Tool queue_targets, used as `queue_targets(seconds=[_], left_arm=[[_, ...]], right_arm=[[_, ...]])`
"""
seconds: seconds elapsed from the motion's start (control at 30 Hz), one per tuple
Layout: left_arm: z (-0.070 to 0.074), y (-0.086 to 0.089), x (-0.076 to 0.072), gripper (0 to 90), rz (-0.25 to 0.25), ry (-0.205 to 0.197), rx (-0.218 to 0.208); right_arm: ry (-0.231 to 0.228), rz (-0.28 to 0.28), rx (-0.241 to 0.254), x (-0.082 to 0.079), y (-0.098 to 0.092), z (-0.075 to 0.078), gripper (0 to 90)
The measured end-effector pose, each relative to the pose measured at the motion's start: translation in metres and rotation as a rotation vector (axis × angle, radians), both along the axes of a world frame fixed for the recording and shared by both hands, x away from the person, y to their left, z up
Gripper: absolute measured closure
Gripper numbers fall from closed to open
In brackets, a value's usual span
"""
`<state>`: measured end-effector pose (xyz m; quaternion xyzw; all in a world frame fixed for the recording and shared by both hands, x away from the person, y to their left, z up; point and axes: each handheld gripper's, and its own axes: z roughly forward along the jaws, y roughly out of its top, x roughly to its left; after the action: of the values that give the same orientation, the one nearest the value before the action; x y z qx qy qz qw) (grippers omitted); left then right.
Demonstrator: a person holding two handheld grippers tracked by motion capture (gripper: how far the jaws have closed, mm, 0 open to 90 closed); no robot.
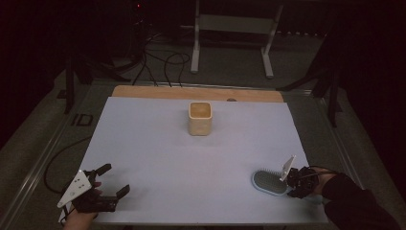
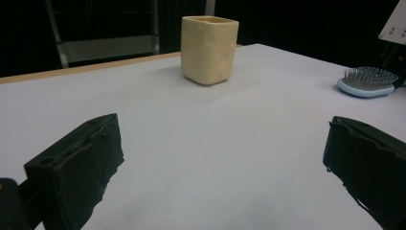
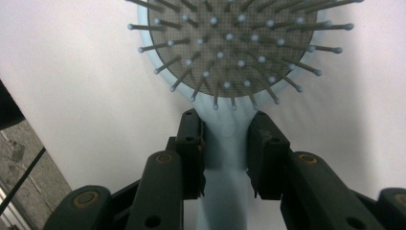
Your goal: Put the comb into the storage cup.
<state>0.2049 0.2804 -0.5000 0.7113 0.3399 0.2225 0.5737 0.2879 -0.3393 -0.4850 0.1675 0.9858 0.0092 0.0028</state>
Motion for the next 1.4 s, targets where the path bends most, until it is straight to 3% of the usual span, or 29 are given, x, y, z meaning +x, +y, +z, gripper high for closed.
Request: queue_targets(seconds=[0.17, 0.23, 0.3, 0.53, 0.57, 0.7, 0.77, 0.83, 1.0, 1.37, 1.4], left_arm=[[0.000, 0.000, 0.000, 0.0, 0.000, -0.001, 0.000], [0.000, 0.000, 0.000, 0.0, 0.000, -0.002, 0.001], [0.000, 0.000, 0.000, 0.0, 0.000, -0.002, -0.003], [0.000, 0.001, 0.000, 0.0, 0.000, -0.002, 0.000], [0.000, 0.001, 0.000, 0.0, 0.000, -0.001, -0.004], [0.000, 0.001, 0.000, 0.0, 0.000, -0.003, -0.002], [0.000, 0.001, 0.000, 0.0, 0.002, -0.002, -0.005], [0.000, 0.001, 0.000, 0.0, 0.002, -0.002, -0.005], [0.001, 0.001, 0.000, 0.0, 0.002, -0.004, -0.005], [0.001, 0.002, 0.000, 0.0, 0.001, -0.007, -0.005], [0.001, 0.002, 0.000, 0.0, 0.002, -0.006, -0.006]], right_arm=[[0.006, -0.018, 0.027, 0.001, -0.001, 0.001, 70.1], [0.011, -0.011, 0.058, 0.000, 0.000, 0.002, 70.1], [-0.001, 0.001, 0.055, 0.000, 0.002, 0.002, 70.1], [-0.029, 0.009, 0.151, 0.001, 0.010, 0.010, 70.2], [-0.032, 0.004, 0.194, 0.003, 0.013, 0.012, 70.2], [-0.065, 0.027, 0.249, 0.007, 0.017, 0.016, 70.2], [-0.070, -0.003, 0.272, 0.008, 0.021, 0.019, 70.2], [-0.080, 0.006, 0.285, 0.009, 0.022, 0.020, 70.2], [-0.111, -0.035, 0.372, 0.016, 0.033, 0.024, 70.2], [-0.150, -0.029, 0.468, 0.024, 0.053, 0.028, 70.2], [-0.153, -0.029, 0.495, 0.026, 0.058, 0.029, 70.2]])
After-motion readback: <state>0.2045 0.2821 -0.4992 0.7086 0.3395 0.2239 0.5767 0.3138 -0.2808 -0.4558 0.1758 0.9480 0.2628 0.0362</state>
